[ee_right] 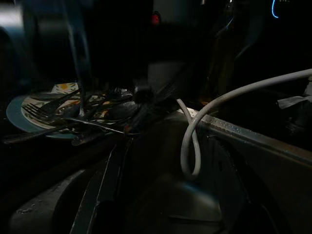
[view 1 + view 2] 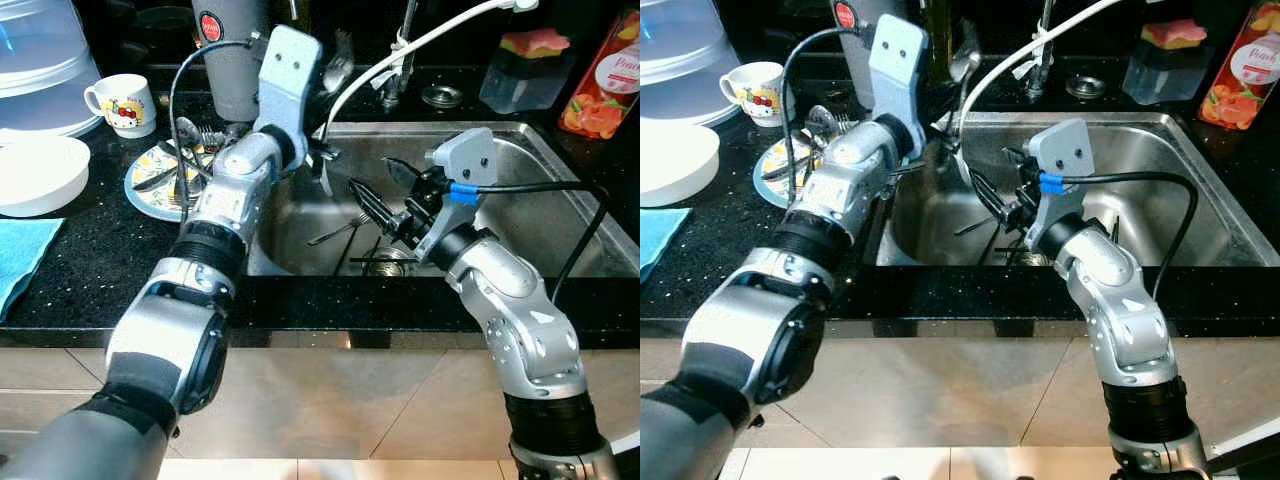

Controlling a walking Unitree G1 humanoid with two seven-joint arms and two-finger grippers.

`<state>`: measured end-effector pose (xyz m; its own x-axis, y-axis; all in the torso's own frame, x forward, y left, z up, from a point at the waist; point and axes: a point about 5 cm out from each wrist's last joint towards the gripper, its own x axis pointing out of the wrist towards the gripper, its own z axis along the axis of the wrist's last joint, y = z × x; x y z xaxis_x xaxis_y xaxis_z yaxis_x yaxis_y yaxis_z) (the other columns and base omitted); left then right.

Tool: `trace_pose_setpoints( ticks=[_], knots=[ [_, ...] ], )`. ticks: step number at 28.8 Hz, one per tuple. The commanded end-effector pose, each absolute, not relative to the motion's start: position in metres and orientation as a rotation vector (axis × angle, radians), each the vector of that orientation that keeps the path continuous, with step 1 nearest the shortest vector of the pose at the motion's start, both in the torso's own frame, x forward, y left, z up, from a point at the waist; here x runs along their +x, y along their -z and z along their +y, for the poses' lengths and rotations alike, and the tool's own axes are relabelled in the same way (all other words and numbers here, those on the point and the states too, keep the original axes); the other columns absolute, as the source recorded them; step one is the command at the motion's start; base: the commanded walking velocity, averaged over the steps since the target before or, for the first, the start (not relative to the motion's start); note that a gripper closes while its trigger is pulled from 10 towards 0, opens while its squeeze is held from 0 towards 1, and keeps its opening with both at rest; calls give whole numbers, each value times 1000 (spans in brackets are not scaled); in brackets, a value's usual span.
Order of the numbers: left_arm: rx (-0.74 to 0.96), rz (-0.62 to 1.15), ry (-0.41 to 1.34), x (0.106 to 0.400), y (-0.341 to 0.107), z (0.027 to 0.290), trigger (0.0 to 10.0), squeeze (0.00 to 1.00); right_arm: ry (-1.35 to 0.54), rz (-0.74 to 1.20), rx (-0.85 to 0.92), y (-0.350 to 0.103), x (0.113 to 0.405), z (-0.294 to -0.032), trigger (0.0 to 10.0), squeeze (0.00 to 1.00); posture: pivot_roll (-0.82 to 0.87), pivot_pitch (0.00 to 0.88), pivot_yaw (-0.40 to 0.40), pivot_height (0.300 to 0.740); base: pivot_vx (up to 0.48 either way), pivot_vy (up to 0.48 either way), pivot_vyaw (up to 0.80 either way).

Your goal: Kitchen organization

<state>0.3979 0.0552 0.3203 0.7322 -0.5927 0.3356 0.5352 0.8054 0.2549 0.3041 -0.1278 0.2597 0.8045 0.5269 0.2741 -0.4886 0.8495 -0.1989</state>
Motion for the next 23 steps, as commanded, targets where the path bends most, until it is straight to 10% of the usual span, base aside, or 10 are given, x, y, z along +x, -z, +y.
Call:
trace_pose_setpoints(
  ticks=[1,6,16,23],
  knots=[
    [129,-443,682,393,-320,52,10000,0,-542,-354,-118,-266,302,-128,10000,0,13,62,17,740,0,0,0],
    [158,-480,723,388,-323,54,10000,0,-543,-358,-115,-266,302,-128,10000,0,14,62,15,740,0,0,0],
    [385,27,1004,384,-249,50,10000,0,-539,-365,-109,-268,302,-128,10000,0,13,60,18,740,0,0,0],
    [339,-56,883,393,-263,55,10000,0,-541,-366,-110,-268,303,-127,10000,0,14,56,17,740,0,0,0]
  ],
)
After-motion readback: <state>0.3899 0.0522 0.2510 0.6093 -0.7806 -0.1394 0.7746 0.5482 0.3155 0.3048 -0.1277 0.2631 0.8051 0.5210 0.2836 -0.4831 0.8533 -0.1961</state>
